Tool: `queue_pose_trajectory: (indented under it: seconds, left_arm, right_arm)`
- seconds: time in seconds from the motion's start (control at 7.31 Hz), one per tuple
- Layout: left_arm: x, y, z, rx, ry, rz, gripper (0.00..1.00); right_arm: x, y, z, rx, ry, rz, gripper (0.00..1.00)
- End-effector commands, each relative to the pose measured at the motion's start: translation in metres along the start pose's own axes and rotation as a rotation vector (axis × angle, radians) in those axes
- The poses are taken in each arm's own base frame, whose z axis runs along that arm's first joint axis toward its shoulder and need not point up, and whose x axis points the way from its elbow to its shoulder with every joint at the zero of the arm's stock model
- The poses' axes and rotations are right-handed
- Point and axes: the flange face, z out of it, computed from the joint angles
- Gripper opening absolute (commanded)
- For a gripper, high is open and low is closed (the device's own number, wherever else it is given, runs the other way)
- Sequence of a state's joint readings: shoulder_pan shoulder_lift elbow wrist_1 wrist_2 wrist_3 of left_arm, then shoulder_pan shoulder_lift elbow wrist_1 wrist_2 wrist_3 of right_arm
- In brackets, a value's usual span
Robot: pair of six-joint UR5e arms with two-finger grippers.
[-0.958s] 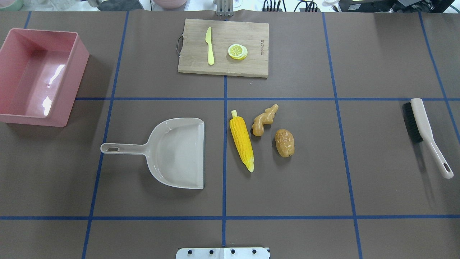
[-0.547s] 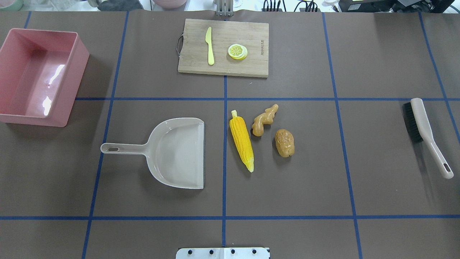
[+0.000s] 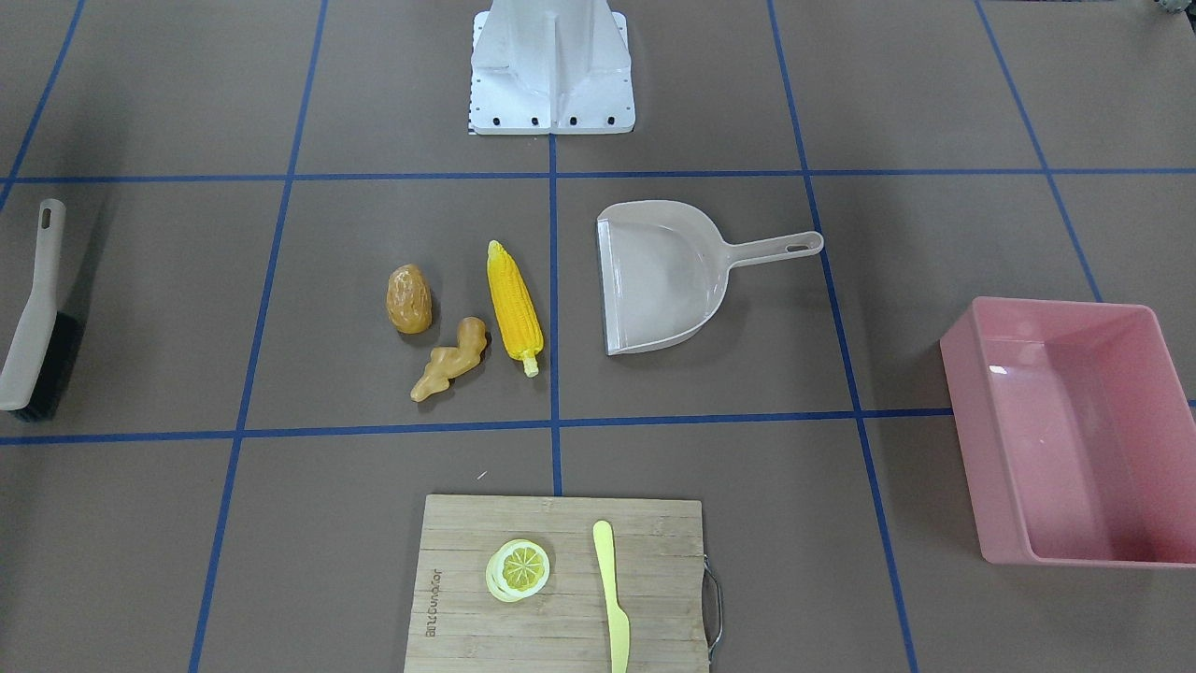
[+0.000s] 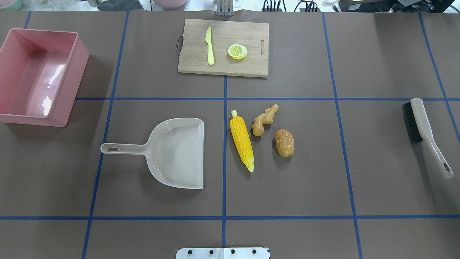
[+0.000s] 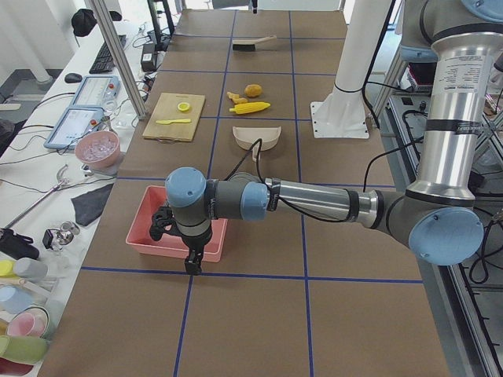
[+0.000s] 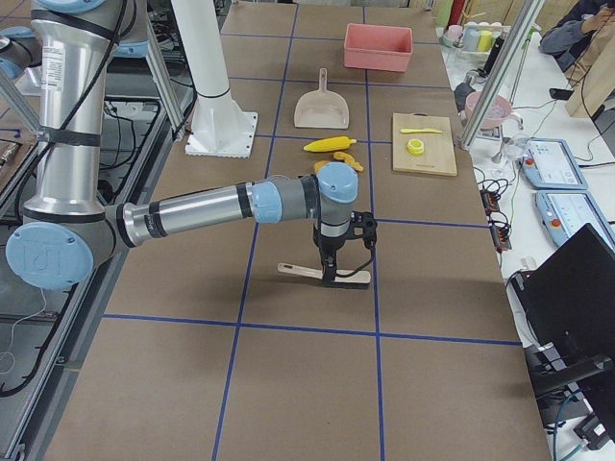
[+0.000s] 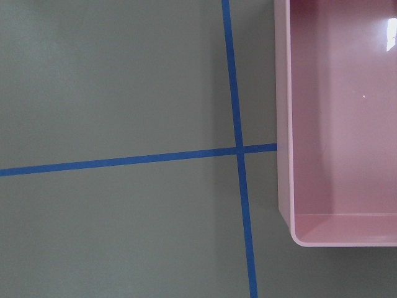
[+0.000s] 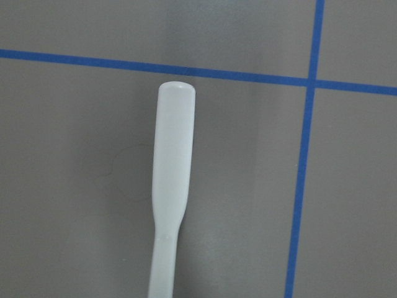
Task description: Sweep and dump trash into bin
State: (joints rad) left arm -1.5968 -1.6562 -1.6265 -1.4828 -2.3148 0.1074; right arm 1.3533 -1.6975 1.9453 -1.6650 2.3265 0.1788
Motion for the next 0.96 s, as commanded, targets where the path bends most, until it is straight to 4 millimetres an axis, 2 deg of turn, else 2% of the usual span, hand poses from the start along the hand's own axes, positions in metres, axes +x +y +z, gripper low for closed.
queue_pose_trajectory:
  seconds: [0.0,0.14,0.27,0.41,0.55,0.68,0.82]
  left_arm:
    - [0.029,-0.021,-0.006,0.004,0.003,0.049,0.98]
    - [0.04,-0.026,-0.016,0.008,0.005,0.055,0.98]
    - [0.062,-0.044,-0.03,0.004,0.01,0.07,0.98]
    - [0.091,-0.072,-0.044,-0.014,0.015,0.083,0.98]
    - [0.111,-0.083,-0.053,0.007,0.023,0.123,0.98]
    - [0.148,-0.086,-0.065,0.045,0.027,0.207,0.98]
    - [0.199,-0.095,-0.059,0.062,0.041,0.327,0.98]
  right_arm:
    - [-0.021,-0.002,0.014,-0.038,-0.008,0.041,1.0]
    - [-0.021,-0.002,0.014,-0.037,-0.007,0.04,1.0]
    - [-0.016,-0.002,0.019,-0.043,0.004,0.044,1.0]
    - [-0.01,-0.004,0.027,-0.058,0.006,0.056,1.0]
    - [0.0,-0.007,0.049,-0.098,0.011,0.074,1.0]
    - [-0.028,-0.009,0.069,-0.136,0.033,0.047,1.0]
    - [-0.039,-0.005,0.078,-0.152,0.045,0.059,1.0]
